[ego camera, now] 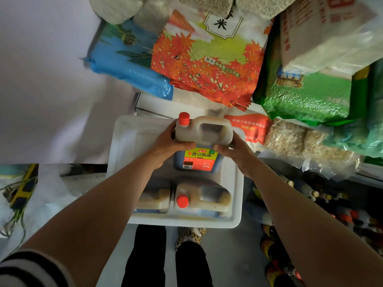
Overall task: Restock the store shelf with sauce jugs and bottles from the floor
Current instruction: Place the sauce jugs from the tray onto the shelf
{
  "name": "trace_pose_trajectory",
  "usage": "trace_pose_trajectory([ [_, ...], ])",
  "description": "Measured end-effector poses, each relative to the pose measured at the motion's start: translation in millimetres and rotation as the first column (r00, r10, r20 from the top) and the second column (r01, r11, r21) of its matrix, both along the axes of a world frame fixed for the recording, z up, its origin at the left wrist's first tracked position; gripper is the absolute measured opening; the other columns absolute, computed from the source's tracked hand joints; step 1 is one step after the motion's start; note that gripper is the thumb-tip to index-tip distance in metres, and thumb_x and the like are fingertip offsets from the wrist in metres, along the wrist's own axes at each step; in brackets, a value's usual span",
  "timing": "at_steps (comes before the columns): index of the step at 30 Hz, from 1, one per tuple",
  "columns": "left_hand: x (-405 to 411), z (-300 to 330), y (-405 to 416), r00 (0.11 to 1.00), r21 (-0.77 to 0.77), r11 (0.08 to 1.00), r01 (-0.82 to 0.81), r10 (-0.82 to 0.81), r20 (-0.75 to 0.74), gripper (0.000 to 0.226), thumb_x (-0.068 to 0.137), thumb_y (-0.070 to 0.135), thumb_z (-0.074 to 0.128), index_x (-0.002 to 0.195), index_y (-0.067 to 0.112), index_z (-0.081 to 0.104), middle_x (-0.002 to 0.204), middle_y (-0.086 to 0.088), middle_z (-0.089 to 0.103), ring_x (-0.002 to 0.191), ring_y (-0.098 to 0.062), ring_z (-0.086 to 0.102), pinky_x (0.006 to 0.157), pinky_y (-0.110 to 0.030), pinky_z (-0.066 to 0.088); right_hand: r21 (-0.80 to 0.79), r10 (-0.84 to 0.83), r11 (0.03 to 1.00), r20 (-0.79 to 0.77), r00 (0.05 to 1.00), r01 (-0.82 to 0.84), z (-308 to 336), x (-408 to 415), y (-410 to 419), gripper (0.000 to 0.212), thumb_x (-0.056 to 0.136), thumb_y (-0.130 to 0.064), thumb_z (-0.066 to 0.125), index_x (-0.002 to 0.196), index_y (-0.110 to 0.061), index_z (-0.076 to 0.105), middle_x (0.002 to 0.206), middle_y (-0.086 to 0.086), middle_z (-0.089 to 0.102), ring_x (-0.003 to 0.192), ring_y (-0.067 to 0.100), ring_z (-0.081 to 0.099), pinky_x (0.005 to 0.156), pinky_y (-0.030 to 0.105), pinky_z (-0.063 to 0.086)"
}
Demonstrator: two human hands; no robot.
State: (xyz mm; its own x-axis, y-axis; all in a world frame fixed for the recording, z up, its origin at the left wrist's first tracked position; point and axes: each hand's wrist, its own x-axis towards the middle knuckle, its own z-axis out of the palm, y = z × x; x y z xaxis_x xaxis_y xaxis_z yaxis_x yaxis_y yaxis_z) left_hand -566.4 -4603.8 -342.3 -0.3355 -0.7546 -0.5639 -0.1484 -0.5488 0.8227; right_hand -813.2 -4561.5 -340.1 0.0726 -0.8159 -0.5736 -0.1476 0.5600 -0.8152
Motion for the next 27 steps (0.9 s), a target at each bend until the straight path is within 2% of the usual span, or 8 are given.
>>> trace_pose_trajectory([
  [4, 5.6, 17.4, -2.0, 0.999, -0.001, 1.000, -0.026, 0.026, 0.026, 0.071, 0.073, 0.018, 0.086, 0.134, 0.033, 0.053, 0.118, 0.011, 0.069, 0.107, -0.006, 0.066, 0.081, -0.019, 0.055, -0.021, 0.015, 1.000, -0.028, 0.999, -0.016, 20.6, 4.1, -6.6, 0.078, 0.063, -0.054, 0.088, 0.133, -0.030, 0.060, 0.122, -0.001, 0.072, 0.118, 0.021, 0.065, 0.104, 0.050, 0.051],
  [9, 12.1, 62.9, -5.3, 0.997, -0.026, 0.998, -0.052, 0.054, 0.052, 0.065, 0.075, 0.026, 0.085, 0.133, 0.033, 0.055, 0.113, 0.012, 0.072, 0.102, -0.005, 0.067, 0.077, -0.018, 0.051, -0.056, -0.006, 0.998, -0.058, 0.998, 0.003, 69.4, 15.4, -14.9, 0.077, 0.061, -0.055, 0.083, 0.129, -0.026, 0.062, 0.117, -0.003, 0.074, 0.109, 0.014, 0.068, 0.087, 0.035, 0.056],
  [11, 17.0, 87.3, -8.4, 0.996, -0.052, 0.997, -0.057, 0.060, 0.064, 0.063, 0.074, 0.030, 0.086, 0.130, 0.035, 0.057, 0.109, 0.013, 0.074, 0.098, -0.003, 0.069, 0.077, -0.019, 0.052, -0.082, 0.020, 0.996, -0.043, 0.999, -0.023, 92.8, 18.4, -18.7, 0.062, 0.067, -0.036, 0.087, 0.123, -0.028, 0.062, 0.112, -0.004, 0.074, 0.104, 0.012, 0.069, 0.083, 0.029, 0.056],
  [14, 24.2, 128.9, -13.4, 0.991, -0.087, 0.991, -0.100, 0.107, 0.079, 0.051, 0.075, 0.036, 0.084, 0.118, 0.041, 0.059, 0.103, 0.014, 0.074, 0.098, -0.006, 0.069, 0.085, -0.028, 0.052, -0.125, 0.040, 0.991, 0.007, 0.999, -0.038, 128.5, 21.7, -24.2, 0.058, 0.075, 0.002, 0.083, 0.120, -0.024, 0.060, 0.102, -0.006, 0.076, 0.095, 0.010, 0.072, 0.084, 0.031, 0.060],
  [16, 30.1, 158.9, -17.3, 0.989, -0.121, 0.986, -0.113, 0.124, 0.085, 0.048, 0.073, 0.042, 0.084, 0.113, 0.040, 0.058, 0.105, 0.012, 0.071, 0.103, -0.011, 0.066, 0.091, -0.034, 0.051, -0.154, 0.047, 0.987, 0.051, 0.998, -0.038, 159.4, 28.1, -28.7, 0.053, 0.078, 0.009, 0.077, 0.118, -0.022, 0.060, 0.095, -0.006, 0.078, 0.090, 0.010, 0.074, 0.080, 0.028, 0.059],
  [22, 60.0, 264.9, -40.9, 0.983, -0.280, 0.955, -0.098, 0.136, 0.122, 0.053, 0.059, 0.053, 0.086, 0.105, 0.037, 0.065, 0.102, 0.013, 0.073, 0.100, -0.011, 0.068, 0.085, -0.032, 0.055, -0.295, -0.033, 0.955, 0.037, 0.999, 0.043, 262.1, 56.8, -45.5, 0.051, 0.076, -0.001, 0.083, 0.123, -0.011, 0.065, 0.093, -0.003, 0.078, 0.087, 0.010, 0.074, 0.074, 0.023, 0.057],
  [25, 79.5, 326.4, -59.6, 0.979, -0.346, 0.938, -0.032, 0.099, 0.177, 0.040, 0.074, 0.042, 0.084, 0.108, 0.032, 0.064, 0.098, 0.013, 0.071, 0.095, -0.007, 0.067, 0.073, -0.021, 0.050, -0.375, -0.055, 0.925, 0.017, 0.998, 0.057, 315.8, 75.1, -56.7, 0.054, 0.073, -0.009, 0.088, 0.122, -0.010, 0.066, 0.092, 0.000, 0.077, 0.080, 0.007, 0.073, 0.067, 0.019, 0.054],
  [27, 95.5, 364.8, -72.5, 0.975, -0.405, 0.914, 0.006, 0.085, 0.206, 0.037, 0.072, 0.044, 0.084, 0.102, 0.034, 0.066, 0.101, 0.012, 0.072, 0.096, -0.008, 0.068, 0.076, -0.022, 0.052, -0.444, -0.069, 0.894, 0.007, 0.998, 0.065, 350.0, 88.6, -65.3, 0.056, 0.070, -0.015, 0.091, 0.121, -0.012, 0.068, 0.098, 0.003, 0.077, 0.082, 0.008, 0.072, 0.065, 0.017, 0.053],
])
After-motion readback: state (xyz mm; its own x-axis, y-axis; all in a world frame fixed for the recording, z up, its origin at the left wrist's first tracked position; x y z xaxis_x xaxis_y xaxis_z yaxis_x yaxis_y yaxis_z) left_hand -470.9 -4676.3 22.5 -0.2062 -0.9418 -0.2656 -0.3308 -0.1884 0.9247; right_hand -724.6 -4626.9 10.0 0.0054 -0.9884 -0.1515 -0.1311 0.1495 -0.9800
